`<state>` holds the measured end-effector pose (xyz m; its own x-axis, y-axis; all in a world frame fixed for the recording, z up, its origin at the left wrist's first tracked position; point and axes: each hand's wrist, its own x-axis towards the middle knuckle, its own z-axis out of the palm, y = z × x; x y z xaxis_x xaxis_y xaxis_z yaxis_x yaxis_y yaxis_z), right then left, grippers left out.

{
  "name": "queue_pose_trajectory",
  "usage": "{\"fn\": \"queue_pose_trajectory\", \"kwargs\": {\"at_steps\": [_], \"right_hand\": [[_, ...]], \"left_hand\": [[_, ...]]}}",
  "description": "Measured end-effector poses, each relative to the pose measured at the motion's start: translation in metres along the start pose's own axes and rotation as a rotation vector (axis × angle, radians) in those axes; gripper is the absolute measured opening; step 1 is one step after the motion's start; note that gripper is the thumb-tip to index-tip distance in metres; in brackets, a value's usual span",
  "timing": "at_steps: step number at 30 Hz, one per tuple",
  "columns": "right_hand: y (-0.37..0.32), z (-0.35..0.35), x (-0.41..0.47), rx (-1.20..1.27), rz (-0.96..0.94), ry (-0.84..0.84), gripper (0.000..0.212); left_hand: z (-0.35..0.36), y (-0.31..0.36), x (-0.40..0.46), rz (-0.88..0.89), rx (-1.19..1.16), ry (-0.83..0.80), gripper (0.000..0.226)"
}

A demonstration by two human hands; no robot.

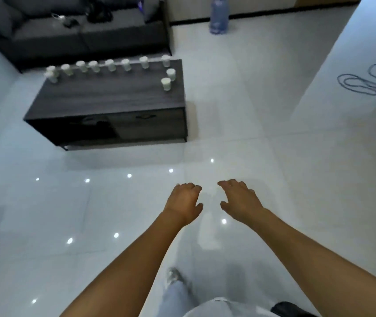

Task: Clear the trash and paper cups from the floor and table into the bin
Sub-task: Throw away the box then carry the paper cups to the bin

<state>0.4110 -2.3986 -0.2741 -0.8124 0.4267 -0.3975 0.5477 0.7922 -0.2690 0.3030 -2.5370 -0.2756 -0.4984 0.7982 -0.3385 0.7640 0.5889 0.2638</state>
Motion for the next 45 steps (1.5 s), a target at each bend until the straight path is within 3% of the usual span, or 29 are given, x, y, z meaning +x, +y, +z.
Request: {"fn": "queue_pose_trajectory", "kwargs": {"at_steps": [7, 13, 25, 36, 45], "right_hand": [[-0.231, 0.002, 0.105, -0.056, -0.31, -0.038, 0.059], [-0.347, -0.013, 0.18, -0.095, -0.447, -0.083, 0.058], [-0.497, -0.085, 0.421, -0.197, -0.508, -0.135, 0.06], [-0.734, -0.087, 0.574, -0.223, -0.712, -0.207, 0.059], [-0.928, -0.059, 0.678, -0.121, -0.606, -0.211, 0.059]], "left_hand": [[-0.072, -0.202, -0.061, -0.281, -0.068, 0.102, 0.052], [-0.117, -0.317, -0.072, -0.482, -0.188, 0.193, 0.051], [-0.227, -0.515, 0.063, -0.579, -0.236, 0.282, 0.051], [-0.297, -0.742, 0.089, -0.734, -0.269, 0.349, 0.051], [-0.361, -0.982, 0.087, -0.678, -0.221, 0.304, 0.047]]}}
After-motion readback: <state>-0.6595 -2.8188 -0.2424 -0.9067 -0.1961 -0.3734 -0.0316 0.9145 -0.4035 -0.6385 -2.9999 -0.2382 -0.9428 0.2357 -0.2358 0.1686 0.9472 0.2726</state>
